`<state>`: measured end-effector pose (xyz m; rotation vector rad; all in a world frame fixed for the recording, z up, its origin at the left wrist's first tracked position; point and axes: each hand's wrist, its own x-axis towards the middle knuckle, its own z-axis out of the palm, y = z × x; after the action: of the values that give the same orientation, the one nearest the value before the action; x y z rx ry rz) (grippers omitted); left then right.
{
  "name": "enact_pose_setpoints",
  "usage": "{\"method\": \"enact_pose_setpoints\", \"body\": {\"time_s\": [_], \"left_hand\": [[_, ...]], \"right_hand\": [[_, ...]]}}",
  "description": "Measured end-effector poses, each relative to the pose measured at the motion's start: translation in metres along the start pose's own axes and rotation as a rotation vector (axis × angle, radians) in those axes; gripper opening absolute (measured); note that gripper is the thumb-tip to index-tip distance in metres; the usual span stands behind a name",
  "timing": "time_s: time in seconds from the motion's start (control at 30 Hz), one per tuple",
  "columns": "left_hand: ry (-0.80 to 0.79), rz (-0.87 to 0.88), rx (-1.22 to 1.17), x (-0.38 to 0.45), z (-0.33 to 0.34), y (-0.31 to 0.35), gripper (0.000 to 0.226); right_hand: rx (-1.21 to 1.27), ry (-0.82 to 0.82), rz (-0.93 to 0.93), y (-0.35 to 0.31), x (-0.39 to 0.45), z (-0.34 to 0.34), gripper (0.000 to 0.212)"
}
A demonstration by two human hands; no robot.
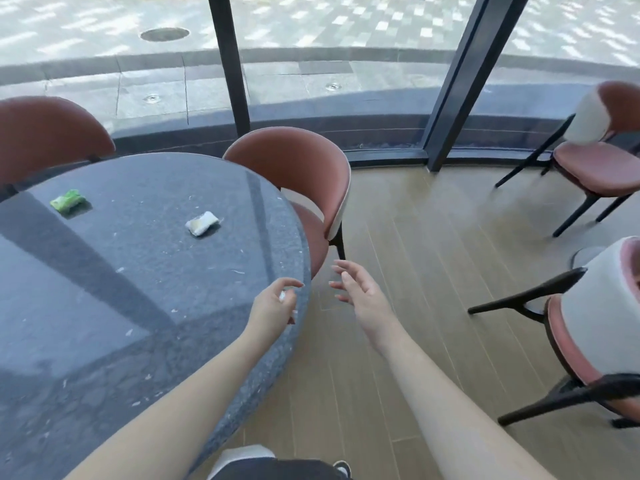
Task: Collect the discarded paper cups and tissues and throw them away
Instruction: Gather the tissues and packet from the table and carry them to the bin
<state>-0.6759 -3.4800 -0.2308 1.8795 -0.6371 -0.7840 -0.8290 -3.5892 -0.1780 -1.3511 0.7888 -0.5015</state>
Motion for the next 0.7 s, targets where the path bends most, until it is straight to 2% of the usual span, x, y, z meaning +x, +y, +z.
{"method": "enact_pose_setpoints", "body": {"time_s": [0.3,0.5,0.7], "left_hand": [[0.126,-0.065,0.041,0.046,0.026,0.017,0.023],[0.231,-0.114,-0.071,0.093,0.028,0.016,0.029],[0.337,-0.147,-0.152,0.158,0.016,0.021,0.023]], "right_hand": [[-0.044,-0.110,0.025,-0.001,0.056,-0.035,0.023],[-0.098,-0.213,-0.009,-0.008,0.129,-0.034,0.025],[-0.129,-0.317,0.014,-0.015,0.206,-0.024,0.027]]}}
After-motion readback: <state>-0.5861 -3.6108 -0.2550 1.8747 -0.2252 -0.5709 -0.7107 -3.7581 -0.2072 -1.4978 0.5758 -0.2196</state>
